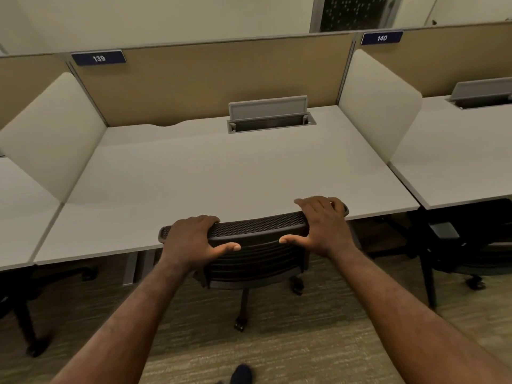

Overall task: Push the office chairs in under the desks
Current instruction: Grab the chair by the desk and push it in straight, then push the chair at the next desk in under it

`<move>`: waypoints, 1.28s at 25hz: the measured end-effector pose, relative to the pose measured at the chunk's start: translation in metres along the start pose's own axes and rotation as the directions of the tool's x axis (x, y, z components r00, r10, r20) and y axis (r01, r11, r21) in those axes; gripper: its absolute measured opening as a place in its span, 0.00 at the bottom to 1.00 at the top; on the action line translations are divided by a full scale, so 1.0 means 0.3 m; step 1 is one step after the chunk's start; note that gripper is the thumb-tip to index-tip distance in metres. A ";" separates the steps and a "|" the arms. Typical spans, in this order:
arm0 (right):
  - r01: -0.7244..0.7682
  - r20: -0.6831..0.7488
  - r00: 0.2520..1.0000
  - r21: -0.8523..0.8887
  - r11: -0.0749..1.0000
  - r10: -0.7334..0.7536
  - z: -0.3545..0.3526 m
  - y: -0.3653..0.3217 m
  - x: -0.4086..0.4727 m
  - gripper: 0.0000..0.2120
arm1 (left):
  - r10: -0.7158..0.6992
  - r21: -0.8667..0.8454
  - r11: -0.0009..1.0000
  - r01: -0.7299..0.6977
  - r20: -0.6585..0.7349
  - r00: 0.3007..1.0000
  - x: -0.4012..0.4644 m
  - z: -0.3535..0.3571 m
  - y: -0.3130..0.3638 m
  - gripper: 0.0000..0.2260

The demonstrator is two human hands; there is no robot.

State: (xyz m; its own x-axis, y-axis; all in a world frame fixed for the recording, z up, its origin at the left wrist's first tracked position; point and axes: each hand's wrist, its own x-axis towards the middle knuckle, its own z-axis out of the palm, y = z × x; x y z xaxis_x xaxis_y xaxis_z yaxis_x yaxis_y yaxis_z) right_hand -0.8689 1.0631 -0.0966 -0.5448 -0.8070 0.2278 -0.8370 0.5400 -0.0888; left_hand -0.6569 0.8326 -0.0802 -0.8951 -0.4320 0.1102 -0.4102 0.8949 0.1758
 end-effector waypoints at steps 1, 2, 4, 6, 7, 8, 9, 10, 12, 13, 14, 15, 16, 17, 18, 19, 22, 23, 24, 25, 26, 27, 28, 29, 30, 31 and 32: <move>0.002 -0.030 1.000 0.005 1.000 -0.001 0.002 0.003 -0.015 0.51 | 0.029 -0.011 1.000 -0.029 -0.005 1.000 0.009 0.002 0.022 0.44; -0.009 -0.053 0.999 0.007 1.000 0.010 0.004 0.006 -0.033 0.51 | 0.056 -0.026 0.998 -0.057 -0.009 0.998 0.020 0.003 0.047 0.44; -0.066 -0.085 0.994 0.023 0.998 0.068 0.011 0.013 -0.081 0.51 | 0.123 -0.055 0.991 -0.123 -0.007 0.992 0.054 0.012 0.099 0.43; -0.135 -0.103 0.985 0.036 0.990 0.139 0.023 0.028 -0.152 0.50 | 0.218 -0.071 0.973 -0.219 -0.024 0.976 0.094 0.025 0.163 0.42; -0.168 -0.098 0.981 0.027 0.985 0.169 0.028 0.040 -0.194 0.50 | 0.277 -0.082 0.957 -0.279 -0.035 0.960 0.116 0.032 0.200 0.41; -0.199 -0.089 0.976 0.011 0.980 0.199 0.032 0.054 -0.235 0.50 | 0.336 -0.100 0.936 -0.339 -0.042 0.941 0.137 0.039 0.239 0.41; -0.243 -0.080 0.967 -0.010 0.970 0.242 0.033 0.074 -0.281 0.49 | 0.401 -0.122 0.908 -0.402 -0.033 0.916 0.164 0.050 0.283 0.40; -0.290 -0.077 0.955 -0.028 0.957 0.287 0.032 0.094 -0.325 0.49 | 0.459 -0.142 0.878 -0.456 -0.016 0.888 0.186 0.058 0.329 0.40; -0.397 -0.090 0.916 -0.055 0.916 0.392 0.025 0.132 -0.420 0.48 | 0.562 -0.179 0.816 -0.550 0.016 0.827 0.224 0.077 0.432 0.39; -0.447 -0.098 0.892 -0.062 0.892 0.441 0.022 0.151 -0.465 0.48 | 0.606 -0.188 0.783 -0.593 0.022 0.795 0.238 0.089 0.484 0.39; -0.495 -0.107 0.866 -0.066 0.866 0.488 0.019 0.170 -0.517 0.48 | 0.650 -0.192 0.748 -0.635 0.023 0.759 0.248 0.104 0.544 0.39; -0.536 -0.116 0.842 -0.063 0.842 0.527 0.018 0.189 -0.564 0.48 | 0.687 -0.194 0.715 -0.671 0.021 0.726 0.255 0.121 0.599 0.38; -0.571 -0.129 0.818 -0.059 0.819 0.561 0.019 0.209 -0.612 0.48 | 0.722 -0.200 0.681 -0.704 0.021 0.692 0.259 0.140 0.657 0.37; -0.605 -0.139 0.792 -0.056 0.794 0.594 0.018 0.235 -0.659 0.48 | 0.754 -0.212 0.646 -0.733 0.026 0.657 0.259 0.163 0.720 0.36; -0.633 -0.148 0.769 -0.050 0.772 0.622 0.017 0.263 -0.700 0.48 | 0.782 -0.225 0.612 -0.758 0.035 0.622 0.257 0.189 0.783 0.36; -0.664 -0.157 0.742 -0.039 0.747 0.652 0.012 0.302 -0.746 0.48 | 0.808 -0.236 0.581 -0.779 0.051 0.587 0.254 0.219 0.859 0.36; -0.734 -0.178 0.669 -0.007 0.679 0.722 -0.012 0.449 -0.885 0.48 | 0.847 -0.246 0.531 -0.811 0.105 0.522 0.231 0.310 1.089 0.36; -0.752 -0.175 0.649 -0.003 0.659 0.740 -0.021 0.504 -0.940 0.48 | 0.852 -0.255 0.522 -0.814 0.126 0.508 0.222 0.342 1.168 0.36; -0.775 -0.169 0.624 -0.002 0.633 0.763 -0.033 0.571 -1.008 0.48 | 0.857 -0.263 0.515 -0.816 0.151 0.493 0.212 0.377 1.264 0.37; -0.795 -0.170 0.599 -0.005 0.607 0.783 -0.049 0.635 -1.072 0.47 | 0.859 -0.271 0.512 -0.815 0.174 0.481 0.205 0.408 1.353 0.38; -0.810 -0.174 0.578 -0.007 0.586 0.797 -0.066 0.696 -1.135 0.47 | 0.862 -0.281 0.506 -0.815 0.190 0.470 0.198 0.436 1.439 0.38; -0.825 -0.178 0.557 -0.004 0.565 0.811 -0.084 0.758 -1.205 0.47 | 0.864 -0.292 0.502 -0.814 0.206 0.459 0.190 0.460 1.531 0.39; -0.836 -0.174 0.541 -0.001 0.549 0.823 -0.102 0.815 -1.272 0.47 | 0.863 -0.301 0.504 -0.809 0.218 0.456 0.183 0.479 1.612 0.39; -0.845 -0.174 0.528 -0.008 0.535 0.832 -0.124 0.878 -1.344 0.47 | 0.860 -0.304 0.508 -0.806 0.223 0.458 0.176 0.496 1.701 0.39; -0.852 -0.181 0.517 -0.020 0.523 0.837 -0.148 0.938 -1.402 0.47 | 0.863 -0.310 0.505 -0.806 0.216 0.457 0.171 0.507 1.780 0.39; -0.858 -0.185 0.509 -0.025 0.514 0.841 -0.173 0.994 -1.448 0.47 | 0.869 -0.319 0.495 -0.808 0.198 0.454 0.170 0.514 1.851 0.39; -0.865 -0.187 0.497 -0.025 0.502 0.847 -0.200 1.047 -1.487 0.47 | 0.873 -0.329 0.488 -0.809 0.181 0.453 0.169 0.519 1.920 0.39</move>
State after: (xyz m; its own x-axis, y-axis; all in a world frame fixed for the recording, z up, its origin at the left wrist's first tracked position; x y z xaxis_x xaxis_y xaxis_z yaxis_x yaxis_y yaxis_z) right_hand -0.8857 1.6070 -0.1680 -0.9705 0.1009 0.2192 0.0522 0.9746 -0.2177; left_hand -0.9659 1.3436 -0.1257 -0.7953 0.6057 0.0262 0.5810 0.7491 0.3181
